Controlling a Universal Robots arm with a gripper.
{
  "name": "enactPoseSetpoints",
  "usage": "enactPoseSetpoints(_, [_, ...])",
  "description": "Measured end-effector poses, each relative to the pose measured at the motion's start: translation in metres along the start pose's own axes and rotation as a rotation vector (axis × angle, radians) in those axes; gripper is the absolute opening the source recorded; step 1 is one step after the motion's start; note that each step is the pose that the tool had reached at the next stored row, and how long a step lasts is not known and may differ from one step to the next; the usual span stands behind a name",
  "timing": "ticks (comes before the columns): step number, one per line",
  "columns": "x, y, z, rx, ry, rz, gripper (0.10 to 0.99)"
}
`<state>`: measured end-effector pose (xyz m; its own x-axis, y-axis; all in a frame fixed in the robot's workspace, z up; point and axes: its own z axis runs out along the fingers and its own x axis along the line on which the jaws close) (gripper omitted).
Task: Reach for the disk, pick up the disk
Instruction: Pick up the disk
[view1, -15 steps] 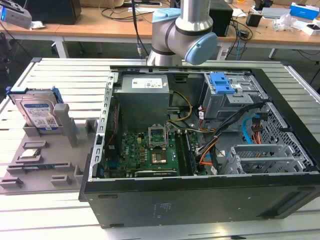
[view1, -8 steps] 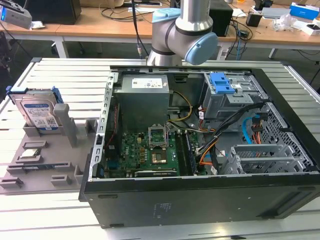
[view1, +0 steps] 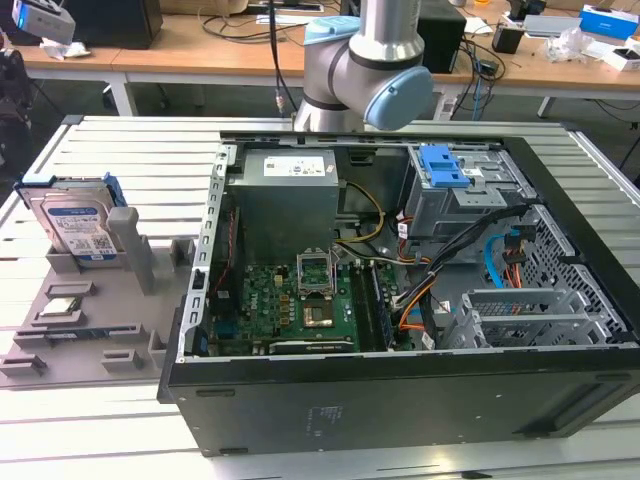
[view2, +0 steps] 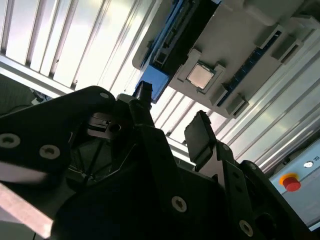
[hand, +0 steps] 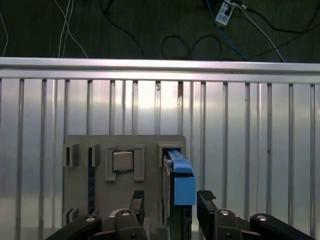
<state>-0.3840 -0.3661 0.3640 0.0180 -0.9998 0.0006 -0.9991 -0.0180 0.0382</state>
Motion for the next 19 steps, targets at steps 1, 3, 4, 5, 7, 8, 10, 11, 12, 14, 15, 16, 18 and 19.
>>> enactPoseSetpoints(1, [-0.0028,0.0000,0.0001,0.000,-0.0001,0.000,0.545])
enactPoseSetpoints(3, [-0.0094,-0.0002,0.0000,0.000,0.0000,0.000,0.545])
enactPoseSetpoints(4, [-0.0158,-0.0003,0.0000,0.000,0.0000,0.000,0.545])
enactPoseSetpoints(5, [-0.0218,-0.0003,0.0001,0.000,0.0000,0.000,0.545])
enactPoseSetpoints(7, [-0.0222,-0.0007,0.0040,0.000,0.0003,-0.001,0.545])
enactPoseSetpoints(8, [-0.0222,-0.0009,0.0062,0.000,0.0003,0.000,0.545])
enactPoseSetpoints(10, [-0.0222,-0.0011,0.0087,0.000,0.0004,-0.001,0.545])
enactPoseSetpoints(11, [-0.0222,-0.0011,0.0095,0.000,0.0003,-0.001,0.545])
enactPoseSetpoints(12, [-0.0222,-0.0011,0.0101,0.000,0.0003,-0.001,0.545])
enactPoseSetpoints(14, [-0.0222,-0.0011,0.0114,0.000,0.0003,-0.001,0.545])
enactPoseSetpoints(15, [-0.0222,-0.0012,0.0118,0.000,0.0003,-0.001,0.545])
enactPoseSetpoints(16, [-0.0222,-0.0012,0.0123,0.000,0.0003,-0.001,0.545])
enactPoseSetpoints(18, [-0.0222,-0.0013,0.0142,0.000,0.0003,-0.001,0.545])
enactPoseSetpoints(19, [-0.0222,-0.0013,0.0156,0.000,0.0002,-0.001,0.545])
